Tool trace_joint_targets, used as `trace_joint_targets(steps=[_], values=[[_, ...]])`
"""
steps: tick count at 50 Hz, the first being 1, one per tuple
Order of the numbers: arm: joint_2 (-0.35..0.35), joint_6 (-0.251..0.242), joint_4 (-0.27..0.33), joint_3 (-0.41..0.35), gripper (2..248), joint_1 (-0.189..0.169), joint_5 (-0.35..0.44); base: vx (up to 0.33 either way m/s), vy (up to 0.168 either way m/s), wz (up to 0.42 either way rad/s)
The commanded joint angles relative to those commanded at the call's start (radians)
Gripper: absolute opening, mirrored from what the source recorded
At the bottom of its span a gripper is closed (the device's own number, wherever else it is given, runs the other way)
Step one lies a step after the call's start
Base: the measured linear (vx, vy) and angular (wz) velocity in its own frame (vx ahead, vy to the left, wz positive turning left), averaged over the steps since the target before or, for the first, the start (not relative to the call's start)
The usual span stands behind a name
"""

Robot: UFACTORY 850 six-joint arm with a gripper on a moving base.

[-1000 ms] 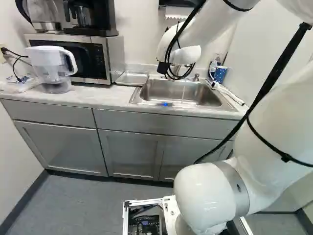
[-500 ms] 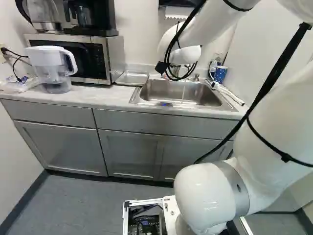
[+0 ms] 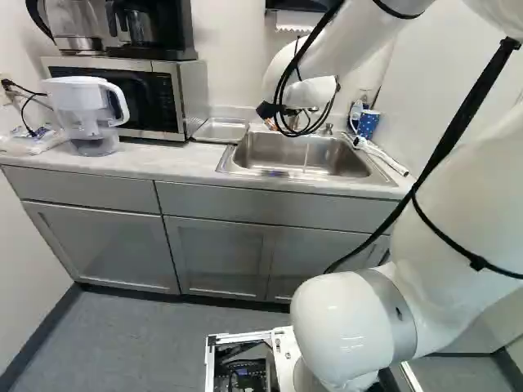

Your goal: Rinse the cup and place it in the tray

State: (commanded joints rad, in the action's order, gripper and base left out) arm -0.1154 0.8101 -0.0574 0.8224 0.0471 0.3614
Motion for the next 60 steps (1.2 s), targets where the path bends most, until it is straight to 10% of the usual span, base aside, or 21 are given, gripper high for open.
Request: trace_joint_targets(steps=[60], values=[[0.0, 0.631, 0.0, 0.0, 125, 0.0, 0.0, 0.0, 0.0, 0.0]])
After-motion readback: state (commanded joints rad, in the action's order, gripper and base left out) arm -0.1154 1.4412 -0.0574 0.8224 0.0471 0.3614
